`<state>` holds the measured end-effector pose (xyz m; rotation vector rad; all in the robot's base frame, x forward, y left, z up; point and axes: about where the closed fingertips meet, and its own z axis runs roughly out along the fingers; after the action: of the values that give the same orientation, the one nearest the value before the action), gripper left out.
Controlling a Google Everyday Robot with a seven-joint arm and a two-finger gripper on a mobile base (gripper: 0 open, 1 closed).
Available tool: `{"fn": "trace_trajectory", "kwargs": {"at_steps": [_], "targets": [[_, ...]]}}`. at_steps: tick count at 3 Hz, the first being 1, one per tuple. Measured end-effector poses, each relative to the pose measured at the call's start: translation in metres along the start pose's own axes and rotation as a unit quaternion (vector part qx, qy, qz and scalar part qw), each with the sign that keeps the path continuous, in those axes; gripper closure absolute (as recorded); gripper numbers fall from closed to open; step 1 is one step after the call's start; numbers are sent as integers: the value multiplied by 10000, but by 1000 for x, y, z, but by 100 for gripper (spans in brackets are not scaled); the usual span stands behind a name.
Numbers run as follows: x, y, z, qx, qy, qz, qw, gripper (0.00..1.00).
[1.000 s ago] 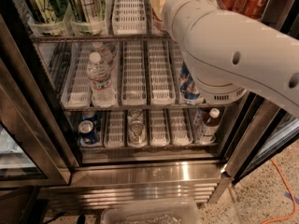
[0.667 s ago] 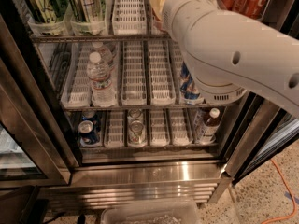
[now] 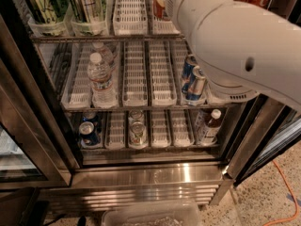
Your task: Pick coke can from top shelf of fridge
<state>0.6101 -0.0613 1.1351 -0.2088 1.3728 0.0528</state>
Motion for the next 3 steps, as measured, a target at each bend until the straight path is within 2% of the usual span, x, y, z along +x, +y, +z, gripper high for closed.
{"fn": "trace_trajectory", "kwargs": {"at_steps": [1, 2, 3], "targets": [[-16, -1, -8, -22, -183, 75, 9998, 100], [-23, -14, -21, 71, -212, 72, 9997, 100], [-8, -28, -50, 82, 155, -55, 9998, 100]]}}
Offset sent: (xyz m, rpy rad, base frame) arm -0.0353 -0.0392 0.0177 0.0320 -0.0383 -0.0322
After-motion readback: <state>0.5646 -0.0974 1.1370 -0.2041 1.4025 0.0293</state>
